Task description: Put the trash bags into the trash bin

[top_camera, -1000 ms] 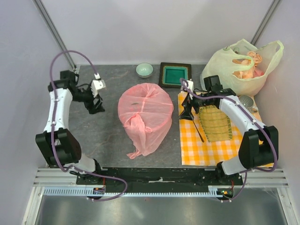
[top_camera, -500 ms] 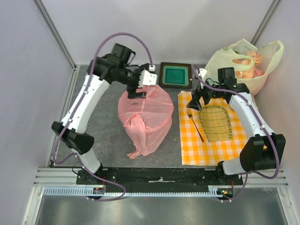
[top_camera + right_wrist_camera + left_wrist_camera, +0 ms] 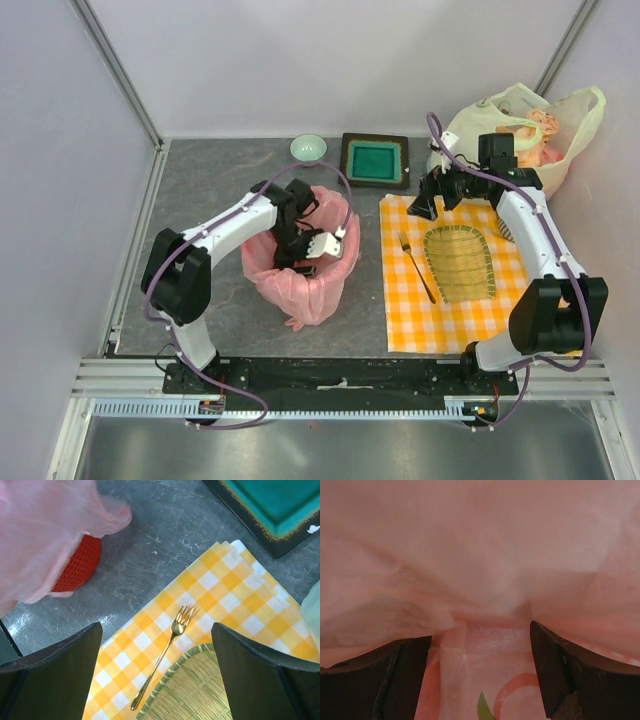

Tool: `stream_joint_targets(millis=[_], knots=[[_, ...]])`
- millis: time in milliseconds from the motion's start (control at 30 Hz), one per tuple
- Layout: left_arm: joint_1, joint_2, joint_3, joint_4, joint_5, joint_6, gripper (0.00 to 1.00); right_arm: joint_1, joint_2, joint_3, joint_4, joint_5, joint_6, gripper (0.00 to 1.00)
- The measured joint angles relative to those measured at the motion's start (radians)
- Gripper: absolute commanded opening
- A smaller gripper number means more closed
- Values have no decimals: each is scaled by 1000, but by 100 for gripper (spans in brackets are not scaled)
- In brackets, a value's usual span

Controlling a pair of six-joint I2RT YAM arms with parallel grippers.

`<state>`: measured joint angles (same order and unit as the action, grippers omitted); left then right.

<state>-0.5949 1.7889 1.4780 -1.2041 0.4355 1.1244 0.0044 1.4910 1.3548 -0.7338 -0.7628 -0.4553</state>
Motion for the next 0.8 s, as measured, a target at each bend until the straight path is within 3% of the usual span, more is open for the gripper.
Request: stream_joint_targets(millis=[167, 500, 667, 800], knots=[[0, 0, -191, 156, -44, -2, 87, 0, 10, 11, 7, 14, 27, 98], [2, 73, -189, 377, -85, -13, 87, -21, -39, -48, 12, -30, 6, 98], [-1, 47, -188, 350, -107, -13, 87, -24, -50, -52, 14, -34, 2, 98], [-2, -5, -117, 238, -122, -12, 86, -24, -72, -60, 19, -50, 2, 98]])
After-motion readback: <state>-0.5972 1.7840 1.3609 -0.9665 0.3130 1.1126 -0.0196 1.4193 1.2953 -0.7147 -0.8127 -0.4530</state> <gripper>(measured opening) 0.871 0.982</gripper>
